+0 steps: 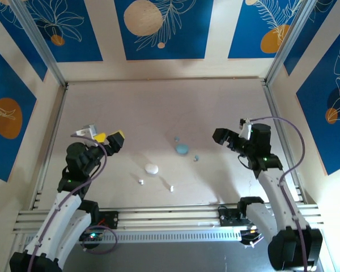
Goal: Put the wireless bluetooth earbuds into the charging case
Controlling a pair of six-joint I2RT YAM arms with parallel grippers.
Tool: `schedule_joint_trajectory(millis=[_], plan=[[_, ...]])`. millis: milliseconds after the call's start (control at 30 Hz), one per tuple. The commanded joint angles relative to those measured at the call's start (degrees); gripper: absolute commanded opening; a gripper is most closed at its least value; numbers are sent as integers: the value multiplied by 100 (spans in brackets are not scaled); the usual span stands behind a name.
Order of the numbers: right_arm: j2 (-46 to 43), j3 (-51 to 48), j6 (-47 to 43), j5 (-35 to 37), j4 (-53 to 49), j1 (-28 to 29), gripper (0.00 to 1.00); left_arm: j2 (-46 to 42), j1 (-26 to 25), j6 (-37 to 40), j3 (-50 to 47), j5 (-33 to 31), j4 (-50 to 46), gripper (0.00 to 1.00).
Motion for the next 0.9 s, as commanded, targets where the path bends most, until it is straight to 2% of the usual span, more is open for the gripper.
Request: schedule_joint_trajectory(millis=[0,167,300,867], plan=[[447,369,-229,-309,68,618,97,144,-36,-164,-131,-290,69,100],[1331,895,-605,77,-124,1617,94,471,-29,-263,-137,-413,153,100],[2064,1369,-861,243,-293,2191,92,690,-29,-464,-362,-505,552,100],[4879,3630,-1661,822,-1134,3974,83,1294,-20,-640,-439,-817,681,100]])
